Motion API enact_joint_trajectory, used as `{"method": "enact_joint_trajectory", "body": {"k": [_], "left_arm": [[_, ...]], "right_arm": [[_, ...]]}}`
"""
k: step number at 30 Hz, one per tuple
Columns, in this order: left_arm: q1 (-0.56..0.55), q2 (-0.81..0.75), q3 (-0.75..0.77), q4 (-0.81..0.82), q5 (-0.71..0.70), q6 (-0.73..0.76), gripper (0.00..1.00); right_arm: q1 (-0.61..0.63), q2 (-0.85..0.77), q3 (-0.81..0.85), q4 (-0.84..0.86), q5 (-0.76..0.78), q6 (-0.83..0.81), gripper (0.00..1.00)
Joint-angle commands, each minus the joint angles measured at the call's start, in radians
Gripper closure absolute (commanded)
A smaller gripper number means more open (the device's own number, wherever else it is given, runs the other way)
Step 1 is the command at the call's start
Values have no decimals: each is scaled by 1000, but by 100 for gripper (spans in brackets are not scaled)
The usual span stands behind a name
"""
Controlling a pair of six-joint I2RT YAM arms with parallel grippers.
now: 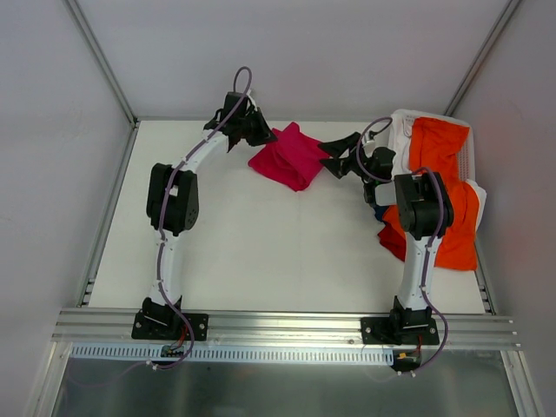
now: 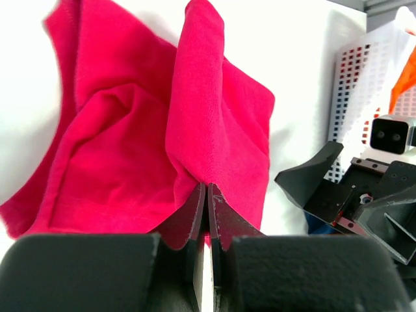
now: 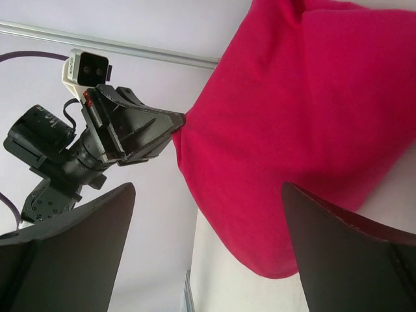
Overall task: Fold and stack the t-shirts
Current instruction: Fold the long partially folded tshirt into a neat square
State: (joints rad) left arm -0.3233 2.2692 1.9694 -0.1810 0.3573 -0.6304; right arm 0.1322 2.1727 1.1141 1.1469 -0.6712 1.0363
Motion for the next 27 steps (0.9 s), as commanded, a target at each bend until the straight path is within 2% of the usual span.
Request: {"method": "enact_joint_trajectory", "body": {"k": [1,9,22,27], "left_arm": [[29,-91,-36,5,-55,37,100],[75,-184,-127,20,-136,55,100],[184,-149,-236,41,-178,14,100],[210,-148,-320,40,-282,-43,100]], "right_arm": [[-5,7,0,86,-25,5,1],[-3,36,4,93,-28,5,1],[-5,76,7,94,-39,10,0],[-6,87,6,96,-42,8,1]]}}
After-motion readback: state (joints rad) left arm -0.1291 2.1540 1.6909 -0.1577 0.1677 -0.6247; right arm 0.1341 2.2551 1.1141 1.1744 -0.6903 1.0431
